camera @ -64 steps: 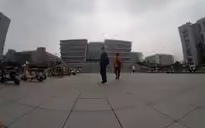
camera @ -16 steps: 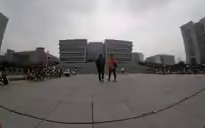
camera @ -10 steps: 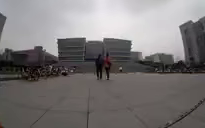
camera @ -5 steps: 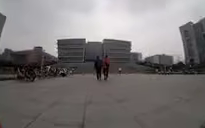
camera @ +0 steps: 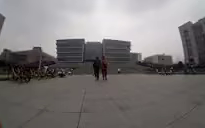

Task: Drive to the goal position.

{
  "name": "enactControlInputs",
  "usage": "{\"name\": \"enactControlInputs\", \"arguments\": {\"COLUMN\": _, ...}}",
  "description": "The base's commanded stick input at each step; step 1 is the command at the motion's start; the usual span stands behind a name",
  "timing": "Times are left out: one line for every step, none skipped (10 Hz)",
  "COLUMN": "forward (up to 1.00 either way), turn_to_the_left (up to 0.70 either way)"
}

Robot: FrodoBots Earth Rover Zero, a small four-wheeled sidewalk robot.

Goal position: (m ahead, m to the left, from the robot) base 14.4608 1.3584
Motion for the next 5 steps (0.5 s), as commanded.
{"name": "enactControlInputs", "arguments": {"forward": 0.70, "turn_to_the_left": 0.21}}
{"name": "enactControlInputs", "arguments": {"forward": 0.70, "turn_to_the_left": 0.01}}
{"name": "enactControlInputs", "arguments": {"forward": 0.70, "turn_to_the_left": -0.01}}
{"name": "enactControlInputs", "arguments": {"forward": 0.70, "turn_to_the_left": -0.01}}
{"name": "enactControlInputs", "arguments": {"forward": 0.70, "turn_to_the_left": -0.01}}
